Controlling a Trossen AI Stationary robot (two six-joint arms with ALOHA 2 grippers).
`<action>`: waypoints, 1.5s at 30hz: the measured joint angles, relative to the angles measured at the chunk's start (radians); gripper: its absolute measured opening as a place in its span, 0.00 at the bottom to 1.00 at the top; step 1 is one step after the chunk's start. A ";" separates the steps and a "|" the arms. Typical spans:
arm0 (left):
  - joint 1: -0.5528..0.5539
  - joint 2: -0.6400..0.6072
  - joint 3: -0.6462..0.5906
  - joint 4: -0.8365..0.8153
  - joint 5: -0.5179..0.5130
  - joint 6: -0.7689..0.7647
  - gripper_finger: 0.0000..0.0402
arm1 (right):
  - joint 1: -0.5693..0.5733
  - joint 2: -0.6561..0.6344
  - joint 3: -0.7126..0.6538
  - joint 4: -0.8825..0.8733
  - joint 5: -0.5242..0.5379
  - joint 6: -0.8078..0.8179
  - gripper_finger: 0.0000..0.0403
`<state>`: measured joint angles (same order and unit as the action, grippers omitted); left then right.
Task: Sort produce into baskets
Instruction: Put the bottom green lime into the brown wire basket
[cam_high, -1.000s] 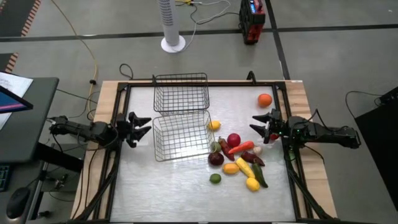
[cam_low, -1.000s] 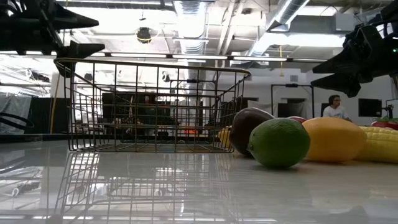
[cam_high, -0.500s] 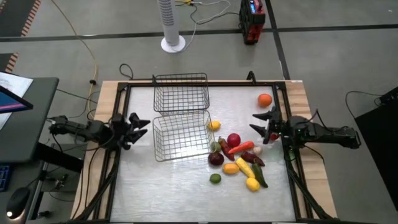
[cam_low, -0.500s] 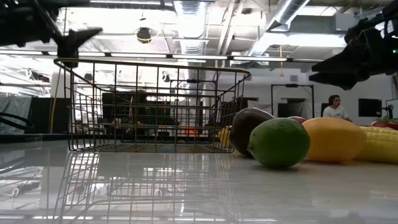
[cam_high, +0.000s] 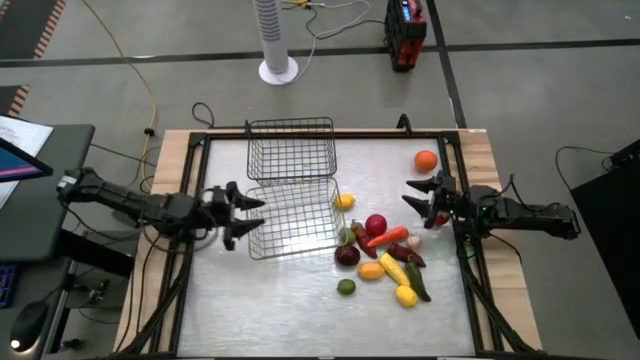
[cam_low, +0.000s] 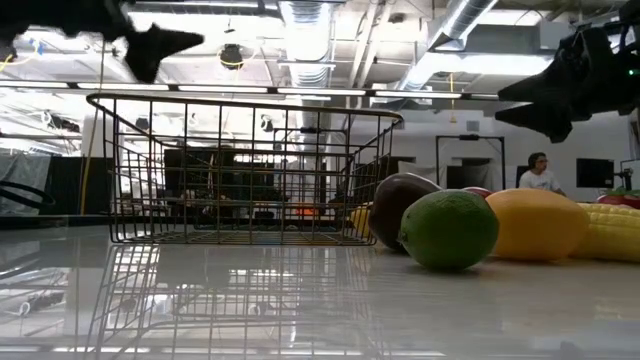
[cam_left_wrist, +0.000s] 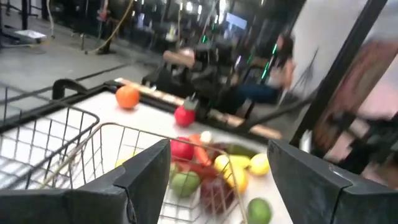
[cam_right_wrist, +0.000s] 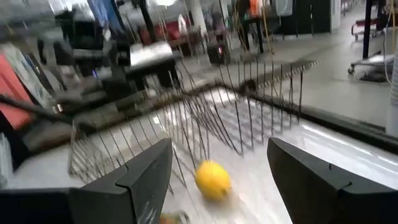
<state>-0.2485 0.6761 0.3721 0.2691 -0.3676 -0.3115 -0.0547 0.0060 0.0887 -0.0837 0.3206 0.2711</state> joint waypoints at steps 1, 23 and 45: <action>0.000 0.051 0.050 -0.024 -0.003 0.026 0.64 | 0.000 0.000 0.000 0.035 -0.003 0.019 0.72; -0.067 0.963 0.967 -0.635 0.232 0.098 0.64 | 0.085 0.456 0.253 0.560 0.001 -0.192 0.72; -0.138 1.399 1.216 -0.696 0.077 0.129 0.64 | 0.274 0.627 0.421 0.505 0.131 -0.367 0.72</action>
<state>-0.3864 2.0752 1.5879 -0.4271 -0.2902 -0.1826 0.2195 0.6335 0.5098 0.4210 0.4511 -0.0959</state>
